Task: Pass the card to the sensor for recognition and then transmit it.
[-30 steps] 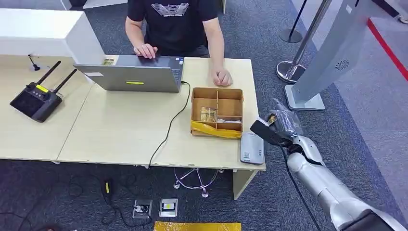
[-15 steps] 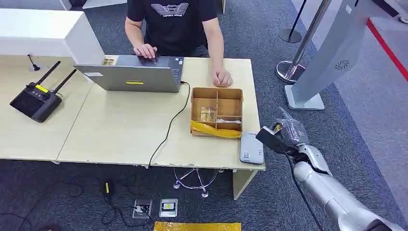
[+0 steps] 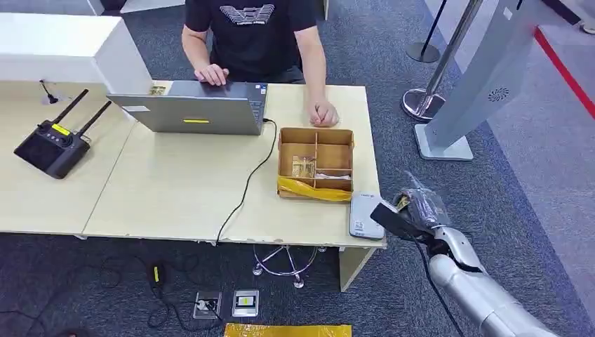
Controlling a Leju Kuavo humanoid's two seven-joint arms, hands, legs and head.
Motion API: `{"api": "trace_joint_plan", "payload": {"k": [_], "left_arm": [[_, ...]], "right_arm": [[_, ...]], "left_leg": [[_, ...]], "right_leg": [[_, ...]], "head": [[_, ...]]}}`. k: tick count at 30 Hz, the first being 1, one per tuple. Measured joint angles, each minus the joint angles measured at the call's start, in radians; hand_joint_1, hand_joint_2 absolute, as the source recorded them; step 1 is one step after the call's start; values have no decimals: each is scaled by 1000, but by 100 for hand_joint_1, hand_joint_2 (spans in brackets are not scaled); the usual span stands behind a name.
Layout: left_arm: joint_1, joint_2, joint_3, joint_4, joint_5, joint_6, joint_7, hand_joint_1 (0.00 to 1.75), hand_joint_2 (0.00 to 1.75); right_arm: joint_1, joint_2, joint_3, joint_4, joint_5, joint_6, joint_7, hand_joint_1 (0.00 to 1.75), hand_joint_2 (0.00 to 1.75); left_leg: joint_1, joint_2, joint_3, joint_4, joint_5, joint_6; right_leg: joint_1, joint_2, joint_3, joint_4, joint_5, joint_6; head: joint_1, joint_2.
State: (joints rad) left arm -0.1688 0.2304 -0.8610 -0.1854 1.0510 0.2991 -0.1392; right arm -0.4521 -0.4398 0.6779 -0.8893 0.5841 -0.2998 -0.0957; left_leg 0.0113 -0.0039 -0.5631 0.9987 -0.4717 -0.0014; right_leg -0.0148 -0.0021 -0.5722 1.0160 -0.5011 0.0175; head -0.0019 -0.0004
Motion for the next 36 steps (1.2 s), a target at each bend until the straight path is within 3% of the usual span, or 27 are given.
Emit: {"api": "trace_joint_plan", "payload": {"k": [14, 36], "left_arm": [[0, 0, 0, 0, -4, -10, -19, 0, 0], [0, -1, 0, 0, -10, -19, -36, 0, 0]], "right_arm": [[73, -16, 1, -201, 18, 19, 48, 175, 175], [120, -14, -5, -259, 80, 50, 77, 175, 175]], "left_leg": [[0, 0, 0, 0, 0, 0], [0, 0, 0, 0, 0, -1]], "right_leg": [[0, 1, 0, 0, 0, 0], [0, 1, 0, 0, 0, 0]], "head": [[0, 0], [0, 0]]}}
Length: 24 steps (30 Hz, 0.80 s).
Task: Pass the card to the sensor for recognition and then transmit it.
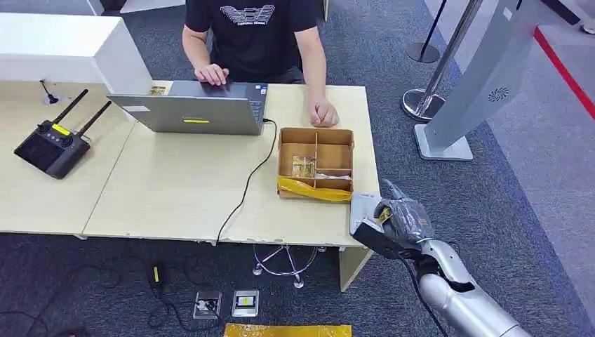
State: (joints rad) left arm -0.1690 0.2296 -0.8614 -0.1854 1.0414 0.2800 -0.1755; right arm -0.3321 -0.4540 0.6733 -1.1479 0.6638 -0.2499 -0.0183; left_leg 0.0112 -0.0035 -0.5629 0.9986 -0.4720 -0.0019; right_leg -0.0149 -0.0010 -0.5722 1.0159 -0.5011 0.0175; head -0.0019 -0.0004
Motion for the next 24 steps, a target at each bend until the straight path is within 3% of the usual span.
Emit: {"api": "trace_joint_plan", "payload": {"k": [24], "left_arm": [[-1, 0, -16, 0, -4, -1, 0, 0, 0]], "right_arm": [[-39, 33, -13, 77, -5, 39, -58, 175, 175]], "left_leg": [[0, 0, 0, 0, 0, 0]], "right_leg": [[0, 0, 0, 0, 0, 0]], "head": [[0, 0]]}}
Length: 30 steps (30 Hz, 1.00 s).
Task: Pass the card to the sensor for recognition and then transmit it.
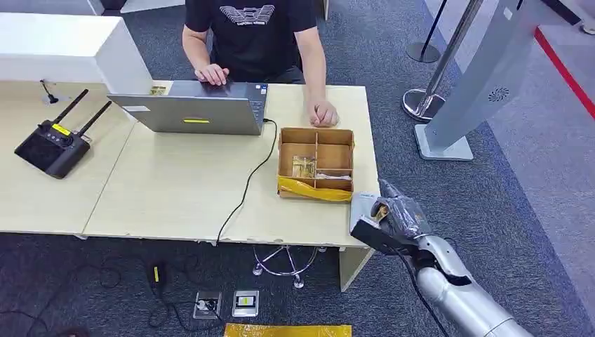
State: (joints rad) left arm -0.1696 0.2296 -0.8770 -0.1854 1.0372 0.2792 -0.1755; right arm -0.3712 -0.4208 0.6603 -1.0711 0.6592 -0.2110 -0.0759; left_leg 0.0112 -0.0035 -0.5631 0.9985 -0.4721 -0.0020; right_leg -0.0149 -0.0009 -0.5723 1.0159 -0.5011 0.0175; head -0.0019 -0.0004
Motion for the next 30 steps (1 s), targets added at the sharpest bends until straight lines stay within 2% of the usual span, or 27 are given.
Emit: {"api": "trace_joint_plan", "payload": {"k": [30], "left_arm": [[-6, 0, -5, 0, 8, 26, 8, 0, 0]], "right_arm": [[-127, 53, -44, 301, -18, -44, -111, 175, 175]], "left_leg": [[0, 0, 1, 0, 0, 0]], "right_leg": [[0, 0, 0, 0, 0, 0]], "head": [[0, 0]]}}
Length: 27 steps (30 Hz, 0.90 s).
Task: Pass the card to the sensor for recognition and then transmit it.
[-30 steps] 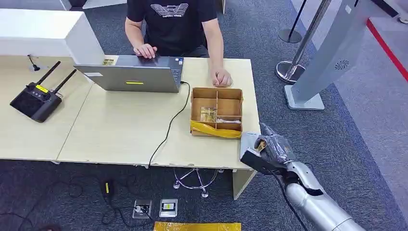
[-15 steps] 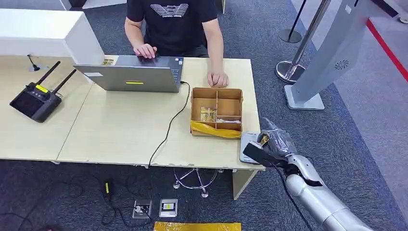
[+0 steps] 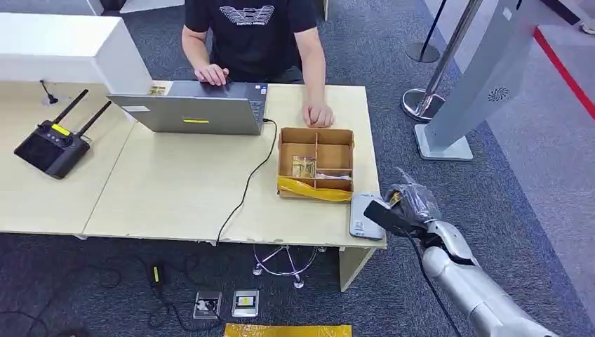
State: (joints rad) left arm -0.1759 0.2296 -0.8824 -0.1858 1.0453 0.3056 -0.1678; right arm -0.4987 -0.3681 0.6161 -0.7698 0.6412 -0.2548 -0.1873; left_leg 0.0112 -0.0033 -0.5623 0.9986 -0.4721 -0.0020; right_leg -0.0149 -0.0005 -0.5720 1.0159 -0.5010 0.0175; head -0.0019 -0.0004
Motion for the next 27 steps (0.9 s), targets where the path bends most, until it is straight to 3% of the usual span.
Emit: {"api": "trace_joint_plan", "payload": {"k": [27], "left_arm": [[0, 0, 0, -2, 14, 14, 13, 0, 0]], "right_arm": [[-41, 21, -1, 130, -37, -40, -55, 175, 175]], "left_leg": [[0, 0, 1, 0, 0, 0]], "right_leg": [[0, 0, 1, 0, 1, 0]], "head": [[0, 0]]}}
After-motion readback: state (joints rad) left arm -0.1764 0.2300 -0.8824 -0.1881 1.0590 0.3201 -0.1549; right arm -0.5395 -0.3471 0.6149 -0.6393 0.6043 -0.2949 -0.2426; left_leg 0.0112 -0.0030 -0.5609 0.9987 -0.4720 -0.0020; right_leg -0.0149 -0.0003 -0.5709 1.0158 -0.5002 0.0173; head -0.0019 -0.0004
